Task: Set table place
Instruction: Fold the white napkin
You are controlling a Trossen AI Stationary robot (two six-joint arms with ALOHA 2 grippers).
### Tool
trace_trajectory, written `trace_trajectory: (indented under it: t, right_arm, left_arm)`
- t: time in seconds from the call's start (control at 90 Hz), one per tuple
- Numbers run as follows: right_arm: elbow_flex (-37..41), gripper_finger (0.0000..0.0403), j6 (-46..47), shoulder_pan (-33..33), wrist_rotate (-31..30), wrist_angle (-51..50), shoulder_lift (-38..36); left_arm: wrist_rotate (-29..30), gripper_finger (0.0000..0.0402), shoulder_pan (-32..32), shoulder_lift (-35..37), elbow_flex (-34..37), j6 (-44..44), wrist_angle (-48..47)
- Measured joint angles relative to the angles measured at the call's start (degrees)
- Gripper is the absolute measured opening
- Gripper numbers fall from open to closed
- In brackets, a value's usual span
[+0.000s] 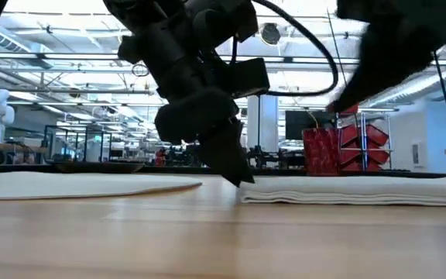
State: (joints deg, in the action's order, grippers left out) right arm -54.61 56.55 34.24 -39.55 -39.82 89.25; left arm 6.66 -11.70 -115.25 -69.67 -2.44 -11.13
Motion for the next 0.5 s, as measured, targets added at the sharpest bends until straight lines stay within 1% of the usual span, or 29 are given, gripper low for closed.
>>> trace_trajectory:
  t: [0.044,0.089,0.144,0.189,0.233,0.278,0.333,0.4,0.5]
  right_arm:
    - [0.5,0.0000,4.8,0.7,0.0,-3.5,-0.7]
    - [1.1,0.0000,7.7,1.7,0.5,-5.1,-1.1]
    - [2.4,0.0000,8.7,3.2,3.6,-4.5,-1.1]
    - [4.2,0.0000,8.8,4.6,6.5,-2.1,-0.9]
    - [6.5,0.0000,8.9,6.0,8.3,2.5,-0.9]
    - [8.7,0.0000,9.3,7.5,8.6,7.8,-0.9]
    - [11.2,0.0000,11.0,9.3,8.3,12.2,-0.9]
    - [13.7,0.0000,13.0,11.2,6.9,16.4,-0.9]
    - [16.2,0.0000,12.9,12.1,6.4,20.5,-0.9]
  left_arm:
    - [0.0,0.0132,-0.4,0.1,0.0,-0.6,-0.9]
    - [0.0,0.0132,-0.7,0.1,-0.1,-1.6,-1.4]
    - [0.0,0.0132,-1.1,1.0,0.0,-3.0,-2.4]
    - [-0.2,0.0132,-1.5,1.9,0.1,-3.2,-4.3]
    - [-0.3,0.0132,-2.0,3.0,0.2,-3.2,-5.4]
    - [-0.3,0.0132,-2.4,4.5,0.2,-3.1,-6.7]
    - [-0.3,0.0132,-2.6,7.1,0.2,-3.1,-7.2]
    - [0.3,0.0132,-2.8,9.7,0.1,-2.7,-5.4]
    - [1.4,0.0132,-2.8,10.8,0.0,-1.2,1.8]
